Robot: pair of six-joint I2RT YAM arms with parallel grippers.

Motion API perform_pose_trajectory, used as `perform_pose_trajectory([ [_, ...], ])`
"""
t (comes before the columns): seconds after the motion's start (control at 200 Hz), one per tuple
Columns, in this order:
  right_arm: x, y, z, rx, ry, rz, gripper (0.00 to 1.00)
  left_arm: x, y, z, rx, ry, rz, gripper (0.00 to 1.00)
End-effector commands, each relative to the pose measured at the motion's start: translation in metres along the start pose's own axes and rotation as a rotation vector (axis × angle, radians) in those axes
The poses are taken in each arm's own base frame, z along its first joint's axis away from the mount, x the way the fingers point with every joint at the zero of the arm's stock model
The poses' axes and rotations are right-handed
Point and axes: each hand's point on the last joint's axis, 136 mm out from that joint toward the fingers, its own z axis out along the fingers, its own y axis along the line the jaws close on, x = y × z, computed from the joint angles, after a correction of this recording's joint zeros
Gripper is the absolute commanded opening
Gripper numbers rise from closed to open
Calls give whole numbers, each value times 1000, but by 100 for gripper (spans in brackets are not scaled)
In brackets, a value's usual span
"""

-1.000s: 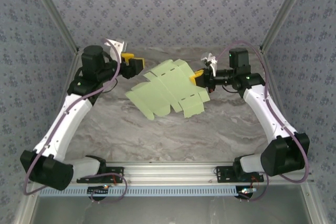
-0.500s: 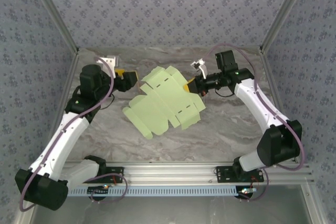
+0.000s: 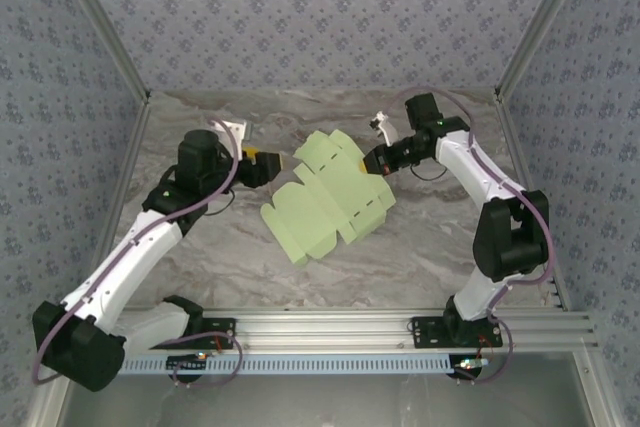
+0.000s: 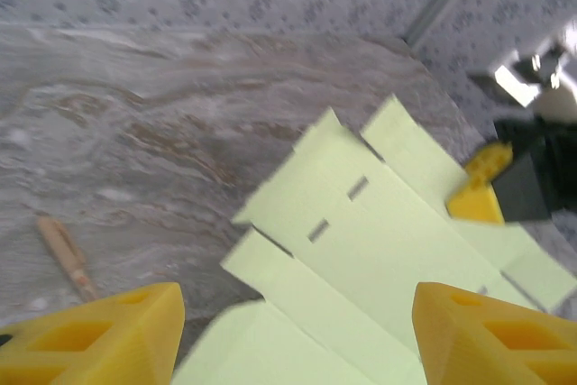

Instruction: Fold the paper box

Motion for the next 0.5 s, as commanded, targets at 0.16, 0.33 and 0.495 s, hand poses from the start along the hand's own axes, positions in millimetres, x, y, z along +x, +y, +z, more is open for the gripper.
perform_pose_trajectory([
  [0.16, -11, 2, -12, 123, 18, -103, 0, 33, -45, 33, 181, 106, 83, 66],
  [0.33, -11, -6, -17, 385, 67, -257, 0, 41, -29, 53, 98, 136, 42, 64],
  [0.495, -13, 10, -21, 511, 97, -471, 0, 47, -22, 56, 107, 119, 67, 65],
])
